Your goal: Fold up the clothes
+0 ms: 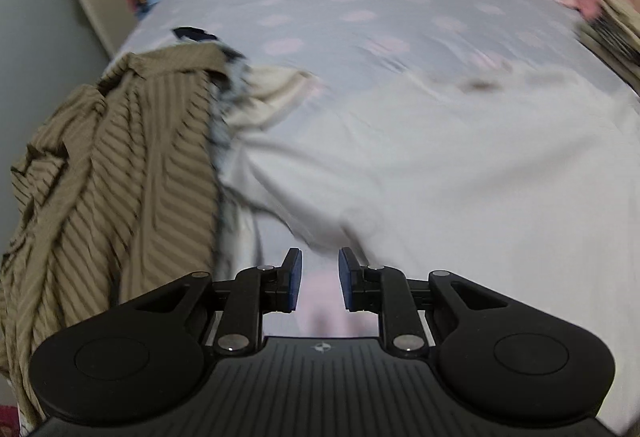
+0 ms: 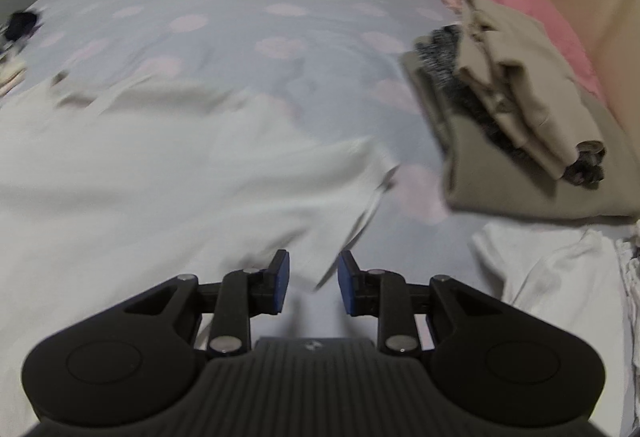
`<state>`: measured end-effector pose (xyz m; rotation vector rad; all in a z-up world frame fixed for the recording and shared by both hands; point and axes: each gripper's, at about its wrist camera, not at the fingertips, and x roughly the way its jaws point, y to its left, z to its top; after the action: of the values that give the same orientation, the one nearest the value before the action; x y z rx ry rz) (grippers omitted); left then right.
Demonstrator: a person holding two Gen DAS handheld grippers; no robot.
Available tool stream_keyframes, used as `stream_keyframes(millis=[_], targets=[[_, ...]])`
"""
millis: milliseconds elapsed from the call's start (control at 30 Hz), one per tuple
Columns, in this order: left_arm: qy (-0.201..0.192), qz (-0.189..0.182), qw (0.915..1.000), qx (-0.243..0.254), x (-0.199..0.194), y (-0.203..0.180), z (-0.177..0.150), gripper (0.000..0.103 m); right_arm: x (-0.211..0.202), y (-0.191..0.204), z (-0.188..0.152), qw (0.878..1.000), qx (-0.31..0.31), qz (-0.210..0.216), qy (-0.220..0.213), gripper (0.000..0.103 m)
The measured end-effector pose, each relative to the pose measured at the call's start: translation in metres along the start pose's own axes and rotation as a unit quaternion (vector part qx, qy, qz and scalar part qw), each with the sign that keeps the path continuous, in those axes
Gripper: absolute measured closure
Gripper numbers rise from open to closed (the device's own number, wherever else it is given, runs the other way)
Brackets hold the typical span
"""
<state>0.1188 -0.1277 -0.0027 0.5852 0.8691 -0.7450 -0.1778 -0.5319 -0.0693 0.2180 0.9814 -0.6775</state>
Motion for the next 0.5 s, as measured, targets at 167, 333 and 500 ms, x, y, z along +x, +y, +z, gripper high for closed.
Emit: stream_keyframes(millis=[167, 333, 500], targets=[[0.040, -0.032, 0.9986, 0.008, -0.029, -0.022, -0.061, 0.085, -0.018, 0.026, -0.031, 0.999, -0.040, 0.024, -0.002, 0.072], [0.085, -0.070, 0.9934, -0.031, -0.051, -0.036, -0.110, 0.085, -0.035, 0.041, -0.055, 0.998, -0.049, 0.042, -0.004, 0.072], [0.123, -0.098, 0.9860, -0.057, -0.050, -0.053, -0.148, 0.085, -0.051, 0.056, -0.069, 0.996, -0.066, 0.058, -0.005, 0.070]])
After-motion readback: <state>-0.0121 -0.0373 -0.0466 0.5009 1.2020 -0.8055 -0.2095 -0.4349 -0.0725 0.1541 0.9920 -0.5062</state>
